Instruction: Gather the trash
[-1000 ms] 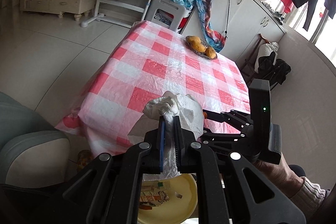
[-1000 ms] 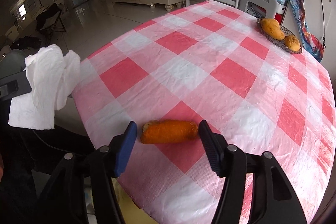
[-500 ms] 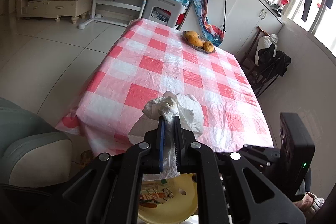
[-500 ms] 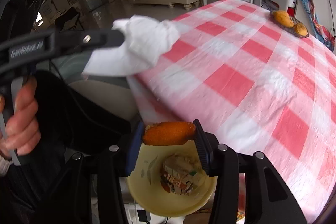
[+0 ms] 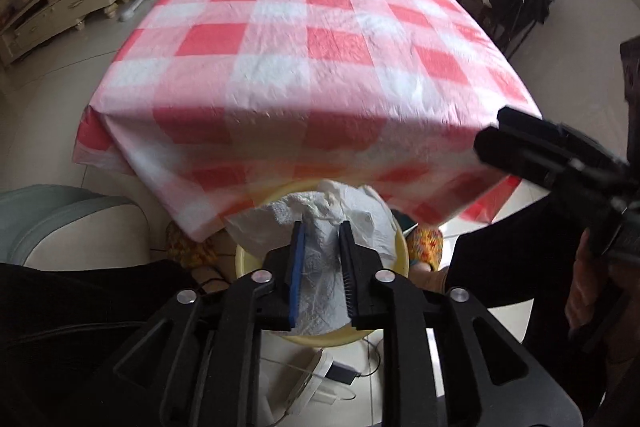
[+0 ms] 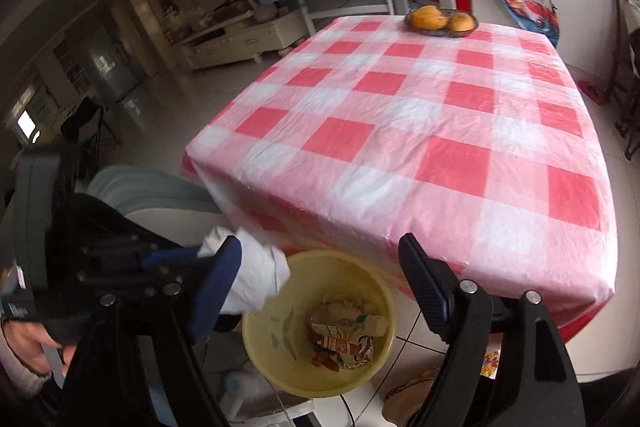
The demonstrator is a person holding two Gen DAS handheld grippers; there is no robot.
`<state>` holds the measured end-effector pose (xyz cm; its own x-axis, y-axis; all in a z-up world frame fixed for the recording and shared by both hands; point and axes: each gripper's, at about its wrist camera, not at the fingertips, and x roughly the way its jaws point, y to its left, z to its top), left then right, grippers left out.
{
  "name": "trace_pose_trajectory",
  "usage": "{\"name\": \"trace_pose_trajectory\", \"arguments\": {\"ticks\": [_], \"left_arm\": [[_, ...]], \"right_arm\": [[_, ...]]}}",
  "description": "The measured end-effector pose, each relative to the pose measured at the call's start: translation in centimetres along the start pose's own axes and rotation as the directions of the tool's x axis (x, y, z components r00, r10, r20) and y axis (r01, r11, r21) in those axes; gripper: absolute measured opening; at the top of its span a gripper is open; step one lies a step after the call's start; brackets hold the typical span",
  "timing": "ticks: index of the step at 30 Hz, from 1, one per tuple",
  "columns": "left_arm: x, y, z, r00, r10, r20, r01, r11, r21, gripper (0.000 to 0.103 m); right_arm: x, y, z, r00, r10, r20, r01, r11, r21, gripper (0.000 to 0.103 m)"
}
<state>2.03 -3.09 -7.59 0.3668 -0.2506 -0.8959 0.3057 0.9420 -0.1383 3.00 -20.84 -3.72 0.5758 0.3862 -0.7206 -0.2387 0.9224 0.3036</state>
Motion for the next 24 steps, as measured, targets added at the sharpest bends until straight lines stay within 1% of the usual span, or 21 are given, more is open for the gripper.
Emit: {"name": "trace_pose_trajectory", "arguments": {"ticks": [1,2,3,4,5,7,9,12,14,16,19,24], "left_arm": [[-0.2,-0.3,-0.1,1.000,0.010,0.007,-0.010,1.000,0.010,0.035],[-0.6,-0.3,-0.1,0.999,0.020,0.030,-0.021,1.000,0.011,0.041],[-1.1,-0.1,0.1,0.998,0.032,0.059,-0.032,0.999,0.002,0.052],[-1.7,0.1,0.2,0.994,0.050,0.093,-0.049,0.999,-0.013,0.060],[-2.3,0.4,0.4,0.990,0.073,0.122,-0.070,0.997,-0.028,0.063],[-3.3,1.1,0.7,0.978,0.117,0.175,-0.108,0.992,-0.061,0.073],[-4.1,1.5,1.0,0.964,0.150,0.219,-0.132,0.987,-0.093,0.080],[-5.4,1.8,1.2,0.940,0.185,0.285,-0.157,0.981,-0.116,0.087],[-6.2,1.7,1.3,0.922,0.207,0.327,-0.178,0.977,-0.118,0.090],[-6.8,1.4,1.4,0.908,0.219,0.356,-0.191,0.975,-0.113,0.093],[-7.4,1.3,1.5,0.897,0.230,0.378,-0.205,0.973,-0.108,0.094],[-7.8,1.2,1.7,0.885,0.243,0.396,-0.215,0.970,-0.114,0.095]], "right_arm": [[-0.3,-0.2,-0.1,1.000,-0.007,0.013,0.007,1.000,0.021,0.081],[-0.6,-0.4,-0.2,1.000,-0.015,0.026,0.014,0.999,0.036,0.083],[-1.0,-0.5,-0.5,0.999,-0.028,0.041,0.026,0.999,0.046,0.083],[-1.2,-0.5,-0.5,0.998,-0.042,0.056,0.039,0.998,0.053,0.086],[-1.4,-0.4,-0.6,0.996,-0.061,0.070,0.057,0.997,0.058,0.089],[-1.6,-0.4,-0.7,0.990,-0.106,0.094,0.100,0.993,0.059,0.092],[-1.6,0.0,-0.8,0.979,-0.167,0.117,0.162,0.985,0.051,0.094],[-1.1,0.5,-0.7,0.963,-0.238,0.129,0.237,0.971,0.026,0.095],[-0.8,0.8,-0.8,0.953,-0.271,0.134,0.272,0.962,0.008,0.095],[-0.6,1.0,-0.8,0.942,-0.300,0.149,0.305,0.952,-0.016,0.095],[-0.5,1.4,-1.0,0.927,-0.334,0.169,0.346,0.937,-0.048,0.095],[-0.6,1.4,-0.9,0.915,-0.357,0.190,0.371,0.928,-0.044,0.095]]}}
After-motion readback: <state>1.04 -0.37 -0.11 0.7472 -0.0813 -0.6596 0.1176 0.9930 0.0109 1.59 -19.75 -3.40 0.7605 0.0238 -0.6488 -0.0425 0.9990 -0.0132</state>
